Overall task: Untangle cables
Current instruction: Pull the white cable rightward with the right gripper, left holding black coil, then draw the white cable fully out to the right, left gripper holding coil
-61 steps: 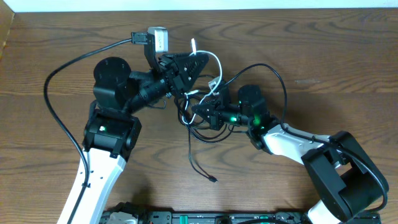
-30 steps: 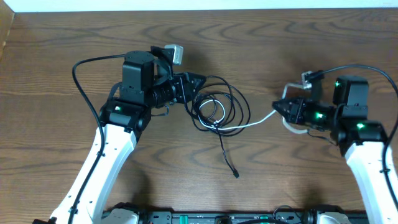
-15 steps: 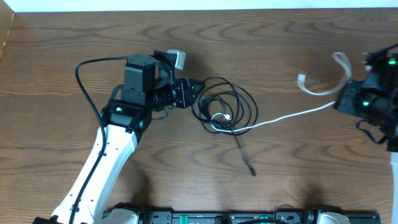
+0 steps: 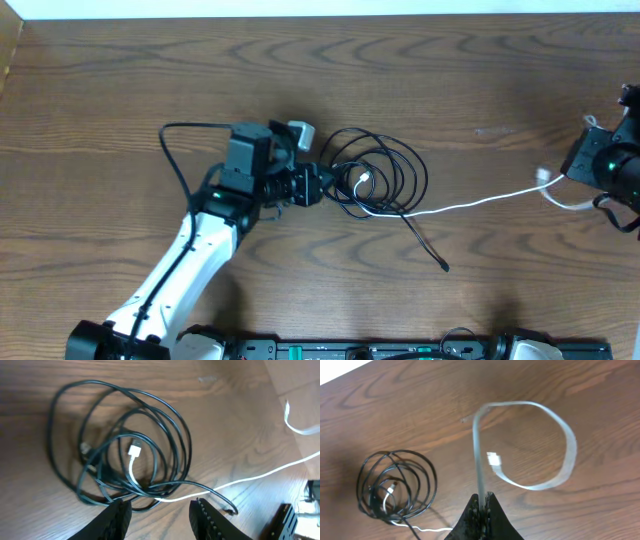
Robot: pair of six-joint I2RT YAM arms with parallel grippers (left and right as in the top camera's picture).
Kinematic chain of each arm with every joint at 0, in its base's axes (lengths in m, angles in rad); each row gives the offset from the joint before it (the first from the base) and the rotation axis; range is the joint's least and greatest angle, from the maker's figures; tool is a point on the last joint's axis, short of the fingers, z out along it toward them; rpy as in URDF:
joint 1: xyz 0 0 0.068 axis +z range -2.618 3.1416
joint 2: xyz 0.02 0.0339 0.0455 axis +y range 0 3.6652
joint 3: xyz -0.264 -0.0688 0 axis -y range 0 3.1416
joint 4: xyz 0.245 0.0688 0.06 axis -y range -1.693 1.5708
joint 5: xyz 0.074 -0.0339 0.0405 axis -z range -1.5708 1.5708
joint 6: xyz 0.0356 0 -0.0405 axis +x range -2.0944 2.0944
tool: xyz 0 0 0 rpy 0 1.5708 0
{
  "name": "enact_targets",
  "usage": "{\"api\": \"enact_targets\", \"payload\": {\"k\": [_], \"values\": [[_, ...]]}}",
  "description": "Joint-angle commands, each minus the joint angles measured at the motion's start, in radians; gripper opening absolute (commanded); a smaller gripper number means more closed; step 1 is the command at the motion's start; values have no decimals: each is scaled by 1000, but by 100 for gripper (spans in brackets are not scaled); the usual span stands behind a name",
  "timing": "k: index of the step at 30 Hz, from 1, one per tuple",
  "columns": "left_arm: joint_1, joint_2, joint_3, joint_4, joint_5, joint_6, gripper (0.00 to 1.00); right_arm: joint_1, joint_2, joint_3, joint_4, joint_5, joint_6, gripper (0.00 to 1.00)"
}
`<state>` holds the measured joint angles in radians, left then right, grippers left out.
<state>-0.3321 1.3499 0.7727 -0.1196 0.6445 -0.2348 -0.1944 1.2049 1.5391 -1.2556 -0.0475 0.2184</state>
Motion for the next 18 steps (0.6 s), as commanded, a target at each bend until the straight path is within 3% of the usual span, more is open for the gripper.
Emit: {"api": "enact_targets", "payload": {"k": [1,13,18], "values": [[-40,26,-18,43,-8,17,43,-6,15,19,-1,-66,-15,1],[-87,335,-17,318,-63,-55,42,0,14,19,-46,-106,-45,1],[-92,362,-17,373,-91,-55,40,0,14,19,-48,-109,-52,1]]}}
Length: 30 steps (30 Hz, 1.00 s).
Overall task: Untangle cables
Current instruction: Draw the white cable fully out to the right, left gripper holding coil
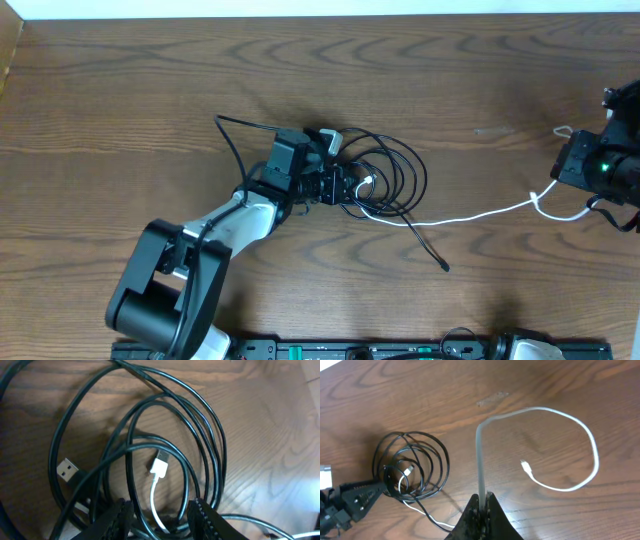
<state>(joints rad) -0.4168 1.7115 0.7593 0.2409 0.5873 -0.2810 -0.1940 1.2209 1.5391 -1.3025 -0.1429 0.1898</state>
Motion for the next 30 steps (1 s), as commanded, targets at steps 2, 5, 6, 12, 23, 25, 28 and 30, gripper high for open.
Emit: {"api": "enact_targets", "payload": {"k": [2,5,6,12,23,25,28,30], "values": [[-10,0,-4,11,-58,-8,40,-1,-2,19,2,-21,-24,1],[-14,6,-4,13,-66,-8,40,-1,-2,19,8,-25,-23,1],[-16,9,-4,13,-71,-8,40,-1,-2,19,10,-26,-23,1],[-24,34,-4,22,-84,-8,40,3,-2,19,8,-37,-23,1],[-45,66,-4,35,-93,-8,39,3,-2,19,5,-51,-23,1],[-52,80,-4,39,-96,-9,39,3,-2,19,5,-51,-23,1],[-58,92,-4,39,-102,-10,33,3,-2,19,5,-51,-24,1],[-61,93,-4,41,-103,-10,29,3,-2,19,5,-51,-24,1]]}}
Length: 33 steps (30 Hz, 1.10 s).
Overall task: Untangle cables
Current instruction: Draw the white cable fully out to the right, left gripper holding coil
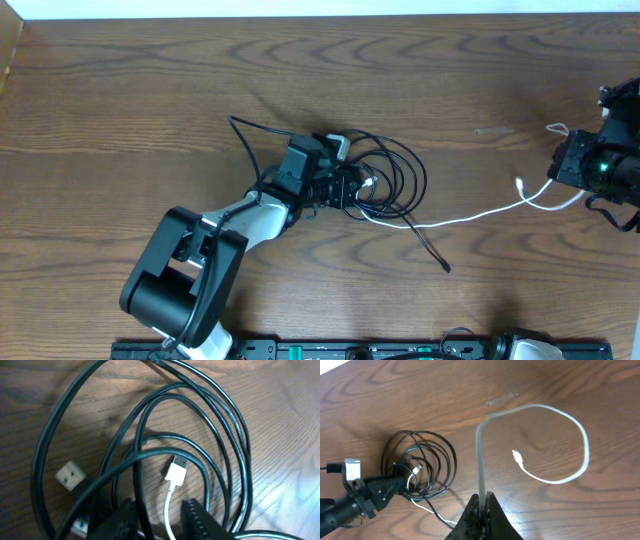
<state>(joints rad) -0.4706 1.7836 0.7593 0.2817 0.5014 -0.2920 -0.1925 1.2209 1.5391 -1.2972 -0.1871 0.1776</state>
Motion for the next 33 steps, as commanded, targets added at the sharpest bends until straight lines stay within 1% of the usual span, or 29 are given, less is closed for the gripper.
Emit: {"api": "enact_targets", "payload": {"k": [1,2,3,4,8,11,17,22,29,33], "values": [[-7,21,-4,6,-16,-1,24,2,-2,19,-1,-7,-17,1],[-7,21,-4,10,-17,-1,20,2,-2,19,-1,-7,-18,1],[-7,21,-4,13,-16,-2,13,2,-2,19,-2,-7,-18,1],[-6,20,-3,17,-16,-2,8,2,-2,19,-5,-7,-18,1],[-6,19,-3,16,-16,-2,8,2,-2,18,-13,3,-19,1],[-3,9,-3,16,-15,-32,8,2,-2,18,-15,28,-18,1],[30,-77,-3,-6,-13,-32,8,2,-2,18,-19,64,-18,1],[134,-211,-3,-76,-15,-31,8,2,-2,18,-23,114,-11,1],[354,-376,-3,-188,-12,-31,8,1,-2,18,-25,187,18,1],[482,-459,-3,-268,-13,-31,8,-24,-2,18,-32,236,32,1]]}}
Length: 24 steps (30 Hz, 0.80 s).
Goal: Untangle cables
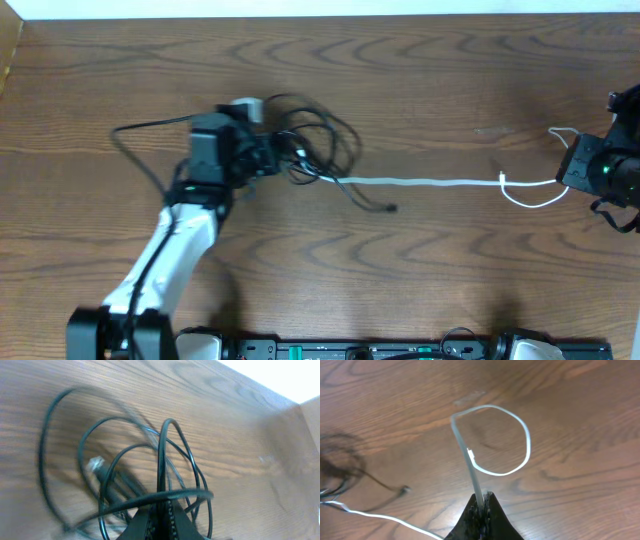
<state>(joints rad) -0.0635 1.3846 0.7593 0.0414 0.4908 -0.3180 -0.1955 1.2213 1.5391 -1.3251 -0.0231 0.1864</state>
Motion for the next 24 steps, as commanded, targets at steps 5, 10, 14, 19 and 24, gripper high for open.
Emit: {"api": "enact_targets", "payload": {"k": [5,10,14,19,24], "values": [[186,-114,-3,-68,-2,3,8,-87,-2,18,-18,119,45,1],[278,-132,-3,-68,-2,2,8,-174,-2,18,-33,118,45,1],[335,-132,-3,-69,-1,-2,8,-226,-2,18,-32,108,45,1],[380,-132,-3,-68,-1,-3,8,-237,-2,18,-26,99,45,1],[411,-132,-3,-68,83,-6,8,-237,-2,18,-27,90,45,1]]}}
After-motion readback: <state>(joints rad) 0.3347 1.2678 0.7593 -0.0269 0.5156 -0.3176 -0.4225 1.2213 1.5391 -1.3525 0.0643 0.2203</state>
